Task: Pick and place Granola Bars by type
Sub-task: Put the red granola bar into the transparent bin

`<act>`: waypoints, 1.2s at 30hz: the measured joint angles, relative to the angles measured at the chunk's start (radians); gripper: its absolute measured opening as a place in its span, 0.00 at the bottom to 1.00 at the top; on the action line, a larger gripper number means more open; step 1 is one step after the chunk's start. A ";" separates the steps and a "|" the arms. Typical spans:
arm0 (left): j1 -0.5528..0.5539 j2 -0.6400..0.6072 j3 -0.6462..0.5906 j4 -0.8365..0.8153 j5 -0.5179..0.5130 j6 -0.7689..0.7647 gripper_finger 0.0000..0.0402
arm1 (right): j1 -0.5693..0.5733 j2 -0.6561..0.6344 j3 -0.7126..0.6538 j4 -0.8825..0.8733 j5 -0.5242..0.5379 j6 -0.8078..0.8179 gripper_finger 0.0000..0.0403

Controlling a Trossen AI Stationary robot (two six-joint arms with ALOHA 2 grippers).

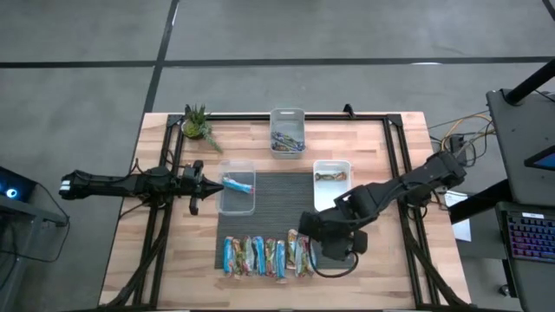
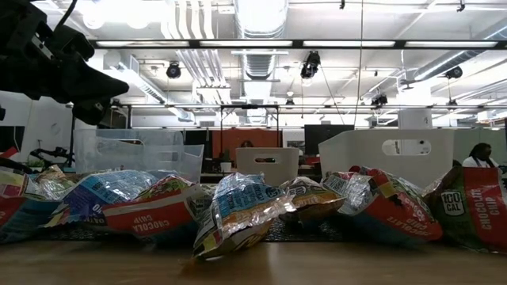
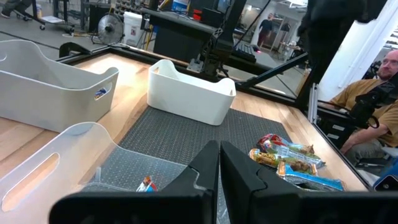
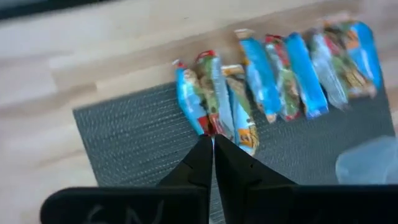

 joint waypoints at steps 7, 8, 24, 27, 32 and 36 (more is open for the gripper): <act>0.000 0.000 0.000 0.000 0.000 0.000 0.00 | -0.007 0.028 -0.038 0.037 0.000 -0.129 0.02; 0.000 0.000 0.000 0.000 0.000 0.000 0.00 | -0.007 0.038 -0.039 0.043 0.001 -0.132 0.02; 0.000 0.000 0.000 0.000 0.000 0.000 0.00 | -0.015 0.116 -0.047 0.173 0.026 -0.021 0.21; 0.000 0.000 0.000 0.000 0.000 0.000 0.00 | -0.017 0.114 -0.056 0.176 0.026 0.001 0.32; 0.000 0.000 0.000 0.000 0.000 0.000 0.00 | -0.017 0.114 -0.094 0.226 0.051 0.021 0.49; 0.000 0.000 0.000 0.000 0.000 0.000 0.00 | -0.016 0.112 -0.124 0.234 0.051 0.024 0.57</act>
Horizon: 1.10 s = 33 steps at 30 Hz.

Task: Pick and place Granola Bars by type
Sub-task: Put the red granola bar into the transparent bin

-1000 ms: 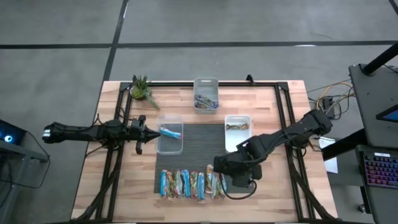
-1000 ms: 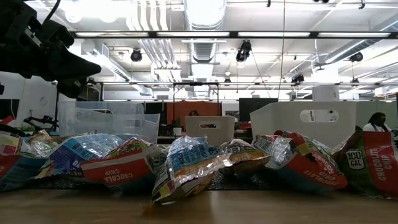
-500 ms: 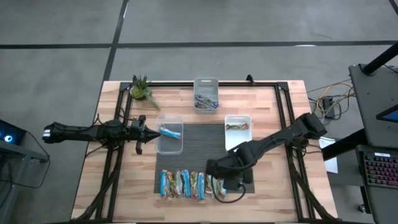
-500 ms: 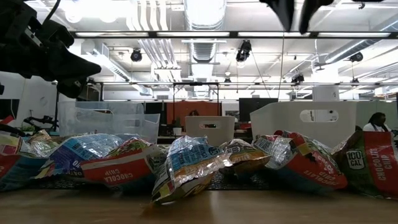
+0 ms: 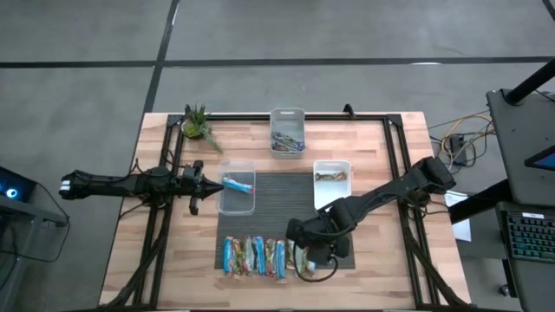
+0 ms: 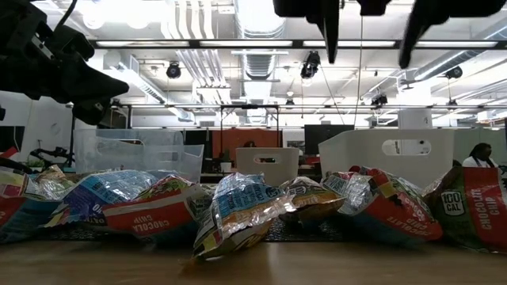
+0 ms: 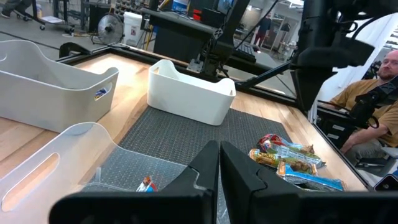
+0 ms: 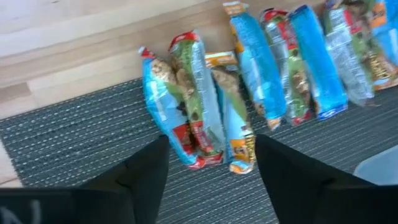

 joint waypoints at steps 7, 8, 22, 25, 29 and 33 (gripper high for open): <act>0.000 0.000 0.000 0.000 0.000 0.000 0.00 | 0.011 -0.010 -0.075 -0.002 -0.001 -0.020 0.63; 0.000 0.000 0.000 0.000 0.000 0.000 0.00 | 0.014 -0.011 -0.087 -0.002 0.000 -0.027 0.63; 0.000 0.000 0.000 0.000 0.000 0.000 0.00 | 0.023 -0.008 -0.186 0.044 -0.001 -0.088 0.58; 0.000 0.000 0.000 0.000 0.000 0.000 0.00 | 0.027 -0.007 -0.188 0.062 -0.001 -0.101 0.58; 0.000 0.000 0.000 0.000 0.000 0.000 0.00 | 0.027 -0.007 -0.185 0.083 -0.001 -0.127 0.58; 0.000 0.000 0.000 0.000 0.000 0.000 0.00 | 0.027 -0.007 -0.186 0.111 -0.001 -0.152 0.58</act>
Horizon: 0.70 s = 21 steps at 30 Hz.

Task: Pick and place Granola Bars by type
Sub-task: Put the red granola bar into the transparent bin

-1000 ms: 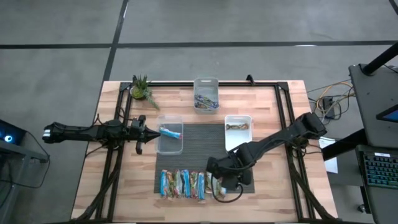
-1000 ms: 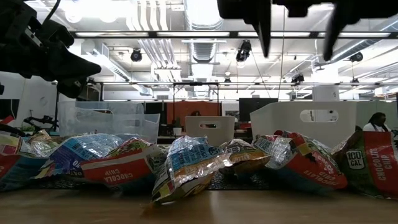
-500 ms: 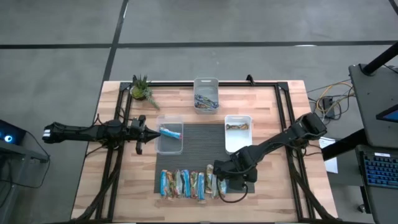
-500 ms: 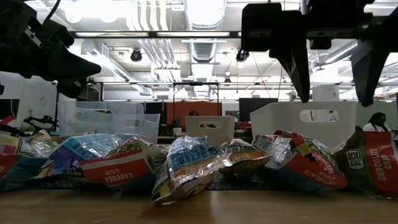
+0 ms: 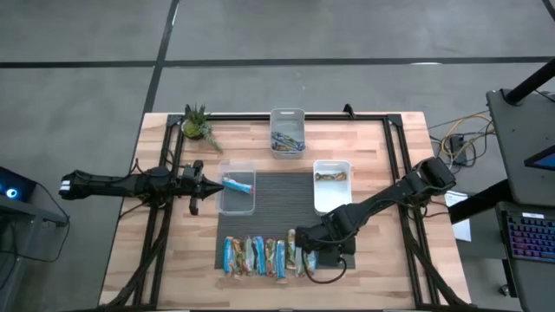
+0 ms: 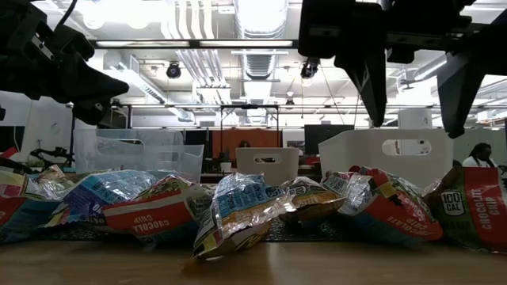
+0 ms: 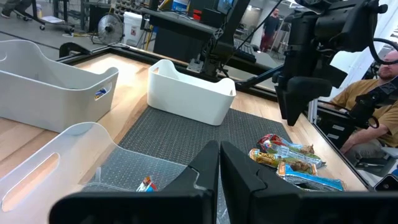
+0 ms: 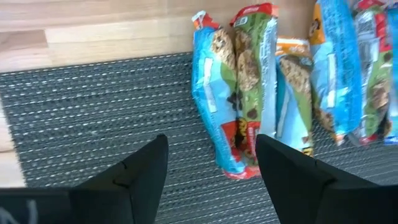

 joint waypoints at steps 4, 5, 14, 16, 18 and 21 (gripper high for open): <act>0.000 0.000 0.000 0.000 0.000 0.000 0.00 | 0.000 0.000 -0.004 0.006 0.000 -0.014 0.58; 0.000 0.000 0.000 0.000 0.000 0.000 0.00 | 0.000 0.004 -0.004 0.009 0.000 -0.014 0.58; 0.000 0.000 0.000 0.000 0.000 0.000 0.00 | -0.001 0.045 0.003 0.027 0.023 -0.014 0.58; 0.000 0.000 0.000 0.000 0.000 0.000 0.00 | -0.003 0.052 0.003 0.026 0.024 -0.014 0.58; 0.000 0.000 0.000 0.000 0.000 0.000 0.00 | -0.006 0.060 0.003 0.028 0.025 -0.013 0.58; 0.000 0.000 0.000 0.000 0.000 0.000 0.00 | -0.009 0.077 0.002 0.028 0.027 -0.006 0.58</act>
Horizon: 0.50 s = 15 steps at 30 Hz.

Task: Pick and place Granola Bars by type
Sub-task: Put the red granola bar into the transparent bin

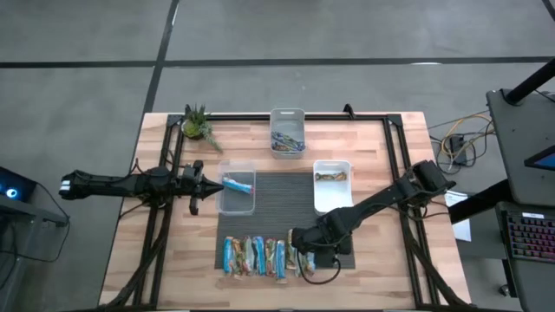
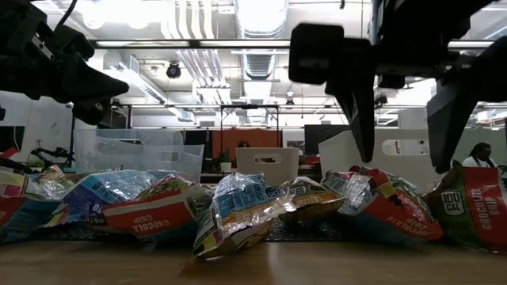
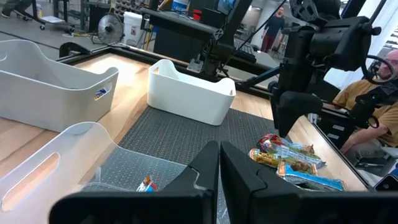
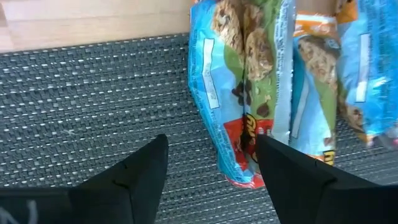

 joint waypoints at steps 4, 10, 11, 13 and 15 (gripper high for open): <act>0.000 0.000 0.000 0.000 0.000 0.000 0.00 | 0.000 0.016 0.004 0.004 0.002 0.000 0.58; 0.000 0.000 0.000 0.000 0.000 0.000 0.00 | -0.001 0.039 0.003 0.003 0.027 0.009 0.58; 0.000 0.000 0.000 0.000 0.000 0.000 0.00 | -0.002 0.040 0.003 0.004 0.027 0.008 0.58; 0.000 0.000 0.000 0.000 0.000 0.000 0.00 | -0.003 0.041 0.003 0.004 0.027 0.003 0.58; 0.000 0.000 0.000 0.000 0.000 0.000 0.00 | -0.007 0.042 0.003 0.005 0.027 0.003 0.58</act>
